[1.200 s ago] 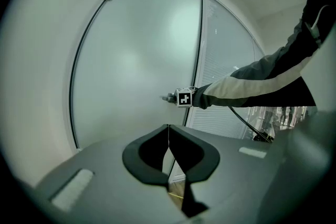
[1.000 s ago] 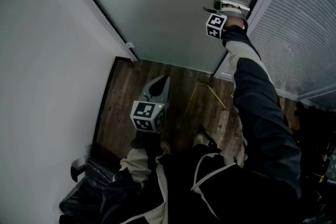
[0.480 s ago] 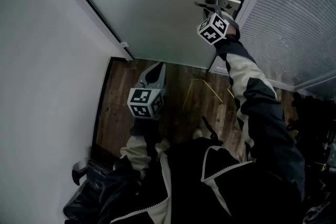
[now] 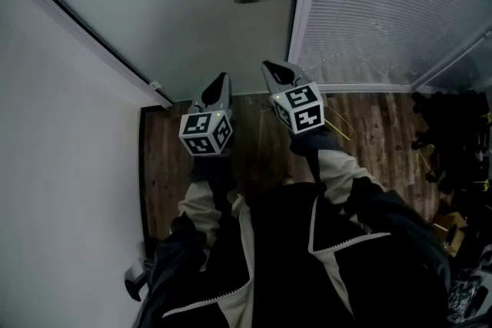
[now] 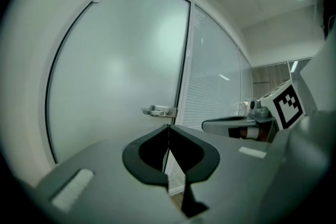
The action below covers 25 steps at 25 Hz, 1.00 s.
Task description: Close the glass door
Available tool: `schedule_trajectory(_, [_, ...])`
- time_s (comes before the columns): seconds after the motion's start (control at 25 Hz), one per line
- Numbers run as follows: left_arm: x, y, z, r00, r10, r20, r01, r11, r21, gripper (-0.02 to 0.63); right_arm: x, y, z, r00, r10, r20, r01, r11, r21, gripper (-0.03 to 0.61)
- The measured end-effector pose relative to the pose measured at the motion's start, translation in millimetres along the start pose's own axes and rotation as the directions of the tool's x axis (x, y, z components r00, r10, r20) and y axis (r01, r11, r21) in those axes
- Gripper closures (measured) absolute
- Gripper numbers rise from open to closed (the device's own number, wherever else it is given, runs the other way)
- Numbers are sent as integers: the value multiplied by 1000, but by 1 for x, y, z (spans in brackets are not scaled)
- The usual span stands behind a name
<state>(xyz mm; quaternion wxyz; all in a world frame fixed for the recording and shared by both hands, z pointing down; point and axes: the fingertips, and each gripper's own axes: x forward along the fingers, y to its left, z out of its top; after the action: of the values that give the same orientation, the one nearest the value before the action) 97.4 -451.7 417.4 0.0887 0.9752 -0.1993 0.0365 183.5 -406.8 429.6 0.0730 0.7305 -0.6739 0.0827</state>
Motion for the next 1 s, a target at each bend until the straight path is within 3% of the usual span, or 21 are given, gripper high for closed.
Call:
schedule_trajectory(0.36, [10, -33, -10, 999, -43, -25, 44, 999, 13, 614, -32, -15, -15, 995, -81, -51, 82, 997, 13, 577])
schedule_trajectory(1.0, [5, -31, -17, 999, -33, -38, 33, 999, 7, 614, -34, 0, -18, 995, -82, -56, 81, 996, -24, 578])
